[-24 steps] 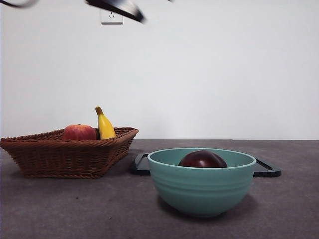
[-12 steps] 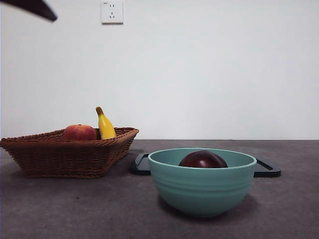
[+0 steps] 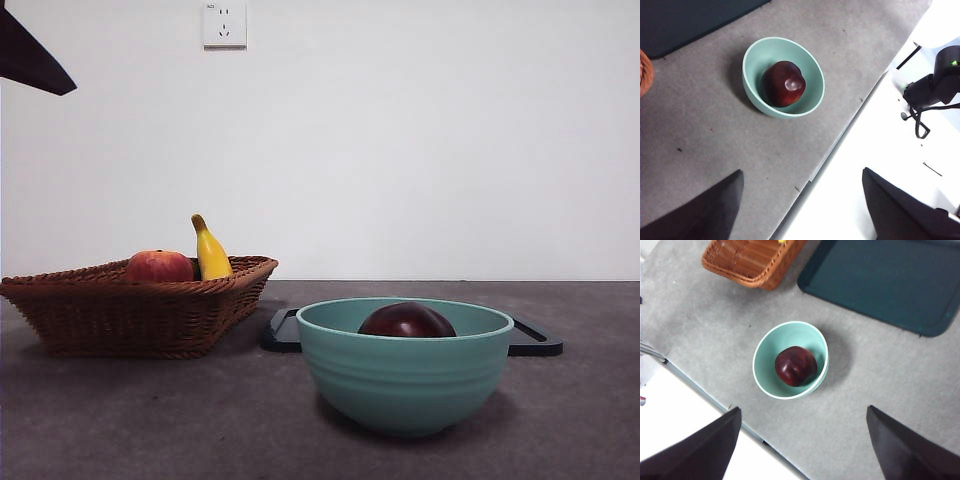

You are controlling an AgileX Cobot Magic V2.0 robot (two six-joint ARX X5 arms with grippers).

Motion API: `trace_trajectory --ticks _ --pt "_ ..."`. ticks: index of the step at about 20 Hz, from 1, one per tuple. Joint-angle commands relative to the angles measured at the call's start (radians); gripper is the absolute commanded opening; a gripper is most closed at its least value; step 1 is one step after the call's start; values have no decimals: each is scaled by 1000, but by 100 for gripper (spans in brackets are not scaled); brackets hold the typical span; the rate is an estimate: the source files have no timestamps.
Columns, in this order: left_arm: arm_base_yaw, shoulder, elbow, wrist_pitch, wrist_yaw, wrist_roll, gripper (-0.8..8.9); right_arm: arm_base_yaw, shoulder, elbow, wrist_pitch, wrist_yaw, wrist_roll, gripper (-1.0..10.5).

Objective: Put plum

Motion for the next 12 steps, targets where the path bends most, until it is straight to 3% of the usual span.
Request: trace_trajectory --ticks 1,4,9,12 --pt "-3 5 9 13 5 13 374 32 45 -6 21 -2 34 400" --pt "-3 5 9 13 5 13 374 97 105 -77 102 42 83 400" --pt "-3 5 9 13 5 13 374 201 199 -231 382 100 200 399" --pt "-3 5 9 13 5 13 374 259 265 -266 484 167 219 342"
